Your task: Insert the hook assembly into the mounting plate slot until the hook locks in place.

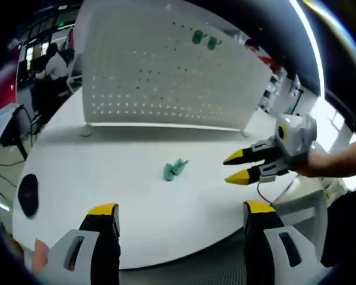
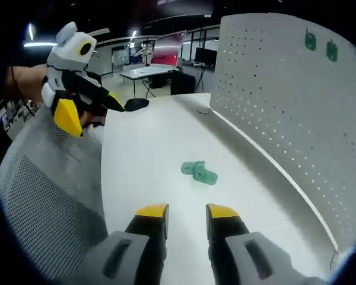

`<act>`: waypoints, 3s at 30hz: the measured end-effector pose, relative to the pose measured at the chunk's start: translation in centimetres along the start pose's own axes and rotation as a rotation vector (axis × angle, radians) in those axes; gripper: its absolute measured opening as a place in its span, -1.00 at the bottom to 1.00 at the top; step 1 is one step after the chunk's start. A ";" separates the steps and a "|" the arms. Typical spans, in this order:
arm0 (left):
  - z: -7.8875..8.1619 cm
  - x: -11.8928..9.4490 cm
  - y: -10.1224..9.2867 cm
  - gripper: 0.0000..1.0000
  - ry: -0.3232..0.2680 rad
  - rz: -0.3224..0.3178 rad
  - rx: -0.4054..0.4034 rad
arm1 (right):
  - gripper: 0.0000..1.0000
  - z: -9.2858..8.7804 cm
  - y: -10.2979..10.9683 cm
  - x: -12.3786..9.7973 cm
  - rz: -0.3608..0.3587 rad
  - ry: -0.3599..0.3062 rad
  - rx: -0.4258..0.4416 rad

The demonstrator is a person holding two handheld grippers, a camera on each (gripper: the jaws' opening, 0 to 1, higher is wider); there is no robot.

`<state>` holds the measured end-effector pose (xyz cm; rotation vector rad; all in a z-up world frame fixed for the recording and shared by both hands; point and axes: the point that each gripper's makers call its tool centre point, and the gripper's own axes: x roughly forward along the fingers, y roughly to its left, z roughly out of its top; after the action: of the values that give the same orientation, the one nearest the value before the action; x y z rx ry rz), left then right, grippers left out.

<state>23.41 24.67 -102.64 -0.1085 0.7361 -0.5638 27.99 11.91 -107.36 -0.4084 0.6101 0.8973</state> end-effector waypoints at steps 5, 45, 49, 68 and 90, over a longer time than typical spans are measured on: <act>-0.3 0.0 0.6 0.69 0.032 0.005 0.000 | -0.60 0.9 -0.6 2.5 0.033 0.014 -0.017; 0.3 -0.2 3.6 0.61 0.016 0.061 -0.066 | -1.00 1.3 -1.3 7.2 0.167 0.161 -0.250; 0.5 -0.3 3.5 0.61 0.015 0.061 -0.063 | -1.00 1.1 -1.4 6.8 0.160 0.164 -0.222; 2.5 0.4 0.6 0.63 0.003 0.010 -0.003 | -1.00 4.2 -4.6 0.8 -0.021 -0.097 0.208; 7.9 2.6 -6.6 0.17 -0.075 -0.191 -0.212 | -1.00 12.5 -1.8 -8.8 -0.122 -0.529 0.521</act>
<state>27.28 16.98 -96.43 -0.3974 0.7153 -0.6585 29.29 12.67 -92.04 0.2578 0.3043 0.6584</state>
